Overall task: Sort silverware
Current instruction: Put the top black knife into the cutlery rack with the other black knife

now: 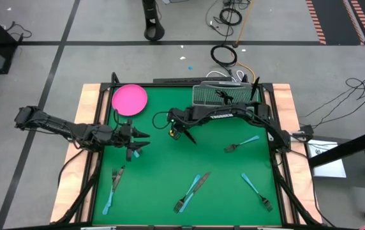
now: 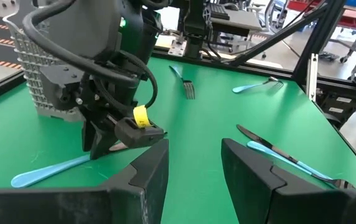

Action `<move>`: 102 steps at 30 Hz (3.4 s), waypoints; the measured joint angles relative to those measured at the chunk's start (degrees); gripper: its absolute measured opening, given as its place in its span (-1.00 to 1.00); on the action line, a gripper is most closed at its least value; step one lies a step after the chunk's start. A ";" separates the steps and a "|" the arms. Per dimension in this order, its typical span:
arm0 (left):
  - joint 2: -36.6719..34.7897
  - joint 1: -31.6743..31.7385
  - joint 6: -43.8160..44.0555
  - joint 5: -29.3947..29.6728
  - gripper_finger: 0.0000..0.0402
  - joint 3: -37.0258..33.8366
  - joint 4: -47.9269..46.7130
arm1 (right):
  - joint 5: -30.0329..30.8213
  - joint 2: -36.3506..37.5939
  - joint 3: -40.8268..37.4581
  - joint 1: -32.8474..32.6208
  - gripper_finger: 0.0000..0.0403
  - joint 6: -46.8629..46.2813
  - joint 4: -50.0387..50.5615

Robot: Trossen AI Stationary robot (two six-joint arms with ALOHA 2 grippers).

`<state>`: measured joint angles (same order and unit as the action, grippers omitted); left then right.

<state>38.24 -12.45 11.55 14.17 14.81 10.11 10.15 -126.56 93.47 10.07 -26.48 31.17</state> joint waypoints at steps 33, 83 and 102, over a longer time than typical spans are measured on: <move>-0.07 0.00 -0.01 -0.24 -0.25 0.00 0.04 | -0.96 -2.97 -0.15 -0.92 -0.96 -0.06 1.69; -0.07 -0.02 0.03 -1.99 -0.25 0.79 -0.17 | 4.99 0.99 -0.38 -4.16 -0.30 2.15 -1.16; -0.09 -0.02 0.04 -1.99 -0.25 0.79 -0.15 | 5.48 -2.76 -0.02 -4.24 -0.54 1.57 0.24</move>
<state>38.15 -12.47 11.60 12.19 15.59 9.96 15.64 -129.33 93.45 5.83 -24.91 31.42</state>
